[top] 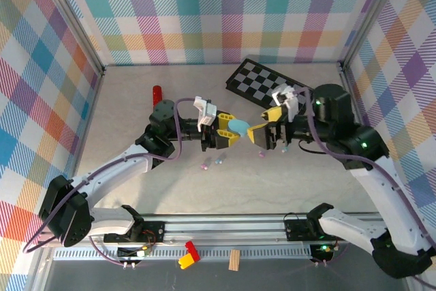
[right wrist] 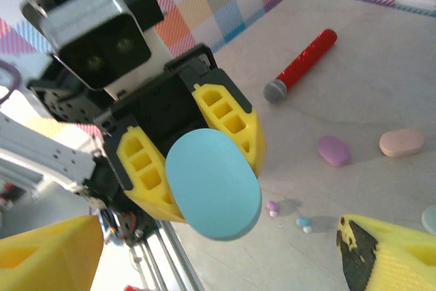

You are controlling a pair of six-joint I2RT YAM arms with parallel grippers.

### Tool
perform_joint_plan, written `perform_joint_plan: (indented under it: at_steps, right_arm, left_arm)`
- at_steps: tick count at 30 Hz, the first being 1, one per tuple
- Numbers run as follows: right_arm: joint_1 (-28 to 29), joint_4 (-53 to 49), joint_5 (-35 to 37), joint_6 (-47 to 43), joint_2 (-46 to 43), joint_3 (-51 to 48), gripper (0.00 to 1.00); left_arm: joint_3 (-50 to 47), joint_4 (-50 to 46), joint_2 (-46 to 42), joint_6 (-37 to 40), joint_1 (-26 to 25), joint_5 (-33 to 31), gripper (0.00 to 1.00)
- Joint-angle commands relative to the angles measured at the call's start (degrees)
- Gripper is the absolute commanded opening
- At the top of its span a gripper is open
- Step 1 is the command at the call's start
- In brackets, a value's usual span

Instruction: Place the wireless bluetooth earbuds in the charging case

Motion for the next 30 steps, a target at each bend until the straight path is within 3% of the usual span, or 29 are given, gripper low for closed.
perform_joint_plan:
  at_steps: [1,7,15,22,26,30]
  right_arm:
    - [2.12,-4.56,5.51,-6.86,2.64,1.73,0.89]
    - [3.07,-4.46,7.99,-7.89,6.19,3.08,0.89]
    - [2.97,-0.88,17.96,-3.56,6.76,3.4,0.89]
    - [1.82,1.93,18.38,-2.63,7.45,3.66,0.89]
    - [0.32,3.14,16.49,-1.91,8.34,3.39,0.89]
    - [-4.71,6.58,2.49,-0.32,8.03,0.94,0.86]
  left_arm:
    - [1.37,-2.3,-1.25,1.09,0.02,1.12,0.4]
    - [1.93,-2.66,-1.29,1.13,0.03,1.12,0.4]
    - [1.27,-2.55,-1.13,1.59,-0.02,1.02,0.4]
    - [1.59,-1.97,-0.04,2.11,0.03,1.34,0.4]
    - [2.16,-1.69,0.2,1.81,0.03,2.06,0.4]
    - [2.26,-1.61,0.11,1.82,0.15,2.2,0.4]
